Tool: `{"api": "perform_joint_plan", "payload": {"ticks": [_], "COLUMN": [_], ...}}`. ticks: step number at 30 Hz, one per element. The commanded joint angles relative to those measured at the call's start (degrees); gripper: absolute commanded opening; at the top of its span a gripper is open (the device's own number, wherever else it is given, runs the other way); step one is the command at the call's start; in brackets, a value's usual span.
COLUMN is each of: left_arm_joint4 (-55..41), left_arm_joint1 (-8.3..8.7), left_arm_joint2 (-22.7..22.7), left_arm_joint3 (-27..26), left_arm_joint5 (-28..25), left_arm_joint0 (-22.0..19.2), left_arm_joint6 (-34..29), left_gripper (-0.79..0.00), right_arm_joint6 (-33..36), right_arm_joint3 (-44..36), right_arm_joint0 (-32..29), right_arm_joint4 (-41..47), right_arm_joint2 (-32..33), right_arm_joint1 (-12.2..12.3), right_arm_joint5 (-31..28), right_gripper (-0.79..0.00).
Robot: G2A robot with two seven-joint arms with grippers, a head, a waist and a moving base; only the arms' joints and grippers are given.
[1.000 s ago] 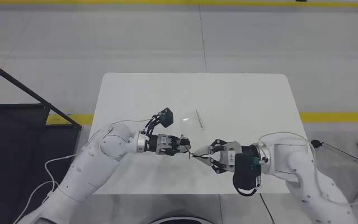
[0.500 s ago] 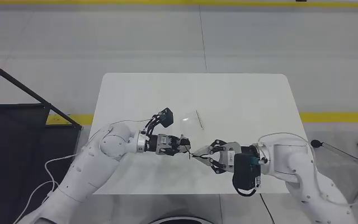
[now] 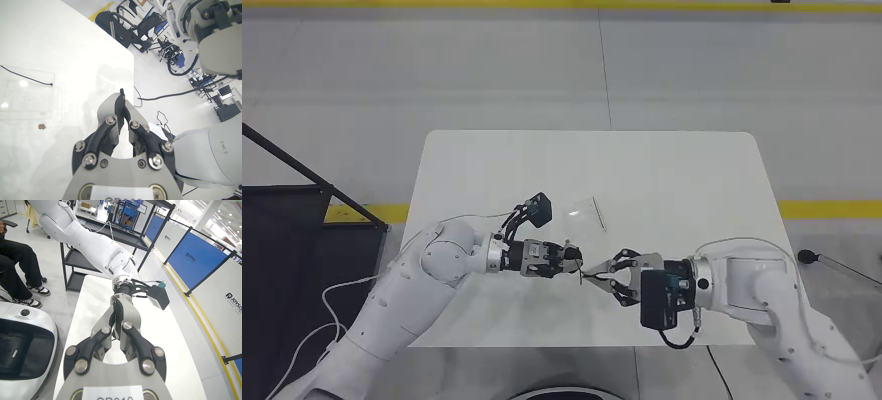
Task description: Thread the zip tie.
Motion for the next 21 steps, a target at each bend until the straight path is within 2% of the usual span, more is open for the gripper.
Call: {"api": "perform_joint_plan", "payload": {"ticks": [1,21], "left_arm_joint4": [0.0,0.0], "left_arm_joint1": [0.0,0.0], "left_arm_joint2": [0.0,0.0], "left_arm_joint3": [0.0,0.0], "left_arm_joint5": [0.0,0.0], "left_arm_joint0": [0.0,0.0], "left_arm_joint6": [0.0,0.0], "left_gripper": [-0.785,-0.785], "right_arm_joint6": [0.29,1.79], "right_arm_joint3": [0.19,0.69], "right_arm_joint0": [0.21,0.35], "right_arm_joint4": [0.64,1.42], "right_arm_joint2": [0.09,0.57], "right_arm_joint1": [-0.05,-0.3], "right_arm_joint5": [0.22,0.23], "right_gripper": [-0.785,-0.785]}}
